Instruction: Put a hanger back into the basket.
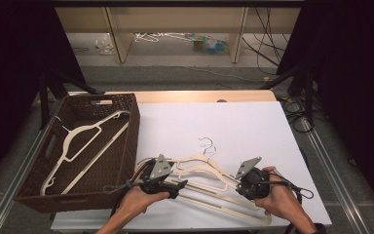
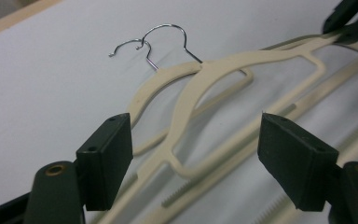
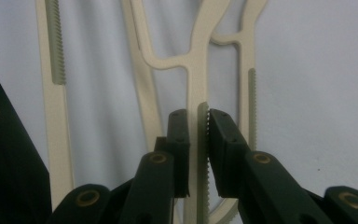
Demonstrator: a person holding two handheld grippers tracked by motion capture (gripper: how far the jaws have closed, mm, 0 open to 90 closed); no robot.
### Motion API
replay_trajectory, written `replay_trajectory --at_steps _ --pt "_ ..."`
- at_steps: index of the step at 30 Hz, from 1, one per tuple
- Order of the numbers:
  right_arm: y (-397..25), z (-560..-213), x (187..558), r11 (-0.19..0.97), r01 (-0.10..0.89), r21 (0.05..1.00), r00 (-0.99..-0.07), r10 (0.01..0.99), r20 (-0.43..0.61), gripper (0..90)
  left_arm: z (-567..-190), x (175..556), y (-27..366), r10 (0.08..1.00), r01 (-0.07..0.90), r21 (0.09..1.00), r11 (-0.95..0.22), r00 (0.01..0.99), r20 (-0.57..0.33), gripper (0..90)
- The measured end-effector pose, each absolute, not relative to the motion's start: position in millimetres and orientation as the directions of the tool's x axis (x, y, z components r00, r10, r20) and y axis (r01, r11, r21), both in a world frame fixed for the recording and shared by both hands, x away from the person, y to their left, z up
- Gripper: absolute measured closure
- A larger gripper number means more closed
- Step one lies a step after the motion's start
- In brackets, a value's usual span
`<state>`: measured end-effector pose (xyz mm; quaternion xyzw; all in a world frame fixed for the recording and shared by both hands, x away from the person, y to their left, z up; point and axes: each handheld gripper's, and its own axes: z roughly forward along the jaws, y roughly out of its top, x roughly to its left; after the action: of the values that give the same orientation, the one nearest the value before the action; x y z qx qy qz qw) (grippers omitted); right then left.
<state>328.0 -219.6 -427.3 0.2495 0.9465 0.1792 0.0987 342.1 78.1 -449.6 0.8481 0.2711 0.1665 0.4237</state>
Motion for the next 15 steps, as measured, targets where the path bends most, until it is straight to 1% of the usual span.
replay_trajectory --at_steps 1,3,5,8,12,13,14,15 --pt "-218.9 -426.6 327.3 0.816 0.431 0.385 -0.862 0.499 -0.093 79.3 -451.4 347.5 73.6 0.605 0.33 0.804 -0.495 0.795 0.046 27.9" --pt "-217.4 -426.3 325.3 0.819 0.424 0.387 -0.865 0.493 -0.095 79.3 -455.0 357.5 65.0 0.584 0.343 0.782 -0.52 0.811 0.032 30.9" --pt "-217.1 -426.5 324.0 0.823 0.415 0.387 -0.87 0.484 -0.096 79.3 -460.1 364.2 56.5 0.577 0.35 0.757 -0.552 0.816 0.043 30.7" --pt "-217.2 -424.8 323.2 0.825 0.41 0.39 -0.871 0.481 -0.1 79.3 -467.4 372.3 45.9 0.555 0.357 0.732 -0.58 0.831 0.034 31.2" --pt "-217.1 -422.1 321.7 0.828 0.4 0.393 -0.875 0.473 -0.106 79.3 -471.8 378.8 39.4 0.55 0.362 0.722 -0.59 0.835 0.031 31.7" --pt "-216.6 -421.4 321.4 0.83 0.397 0.392 -0.874 0.472 -0.113 79.3 -471.9 379.3 38.7 0.547 0.364 0.721 -0.589 0.837 0.024 34.0" --pt "-216.2 -420.8 320.8 0.83 0.396 0.393 -0.876 0.47 -0.11 79.2 -472.5 380.7 38.0 0.528 0.347 0.722 -0.599 0.849 0.03 37.1" --pt "-215.8 -420.7 319.8 0.829 0.397 0.394 -0.875 0.472 -0.11 79.2 -472.7 381.2 37.0 0.521 0.343 0.716 -0.608 0.853 0.034 38.1"
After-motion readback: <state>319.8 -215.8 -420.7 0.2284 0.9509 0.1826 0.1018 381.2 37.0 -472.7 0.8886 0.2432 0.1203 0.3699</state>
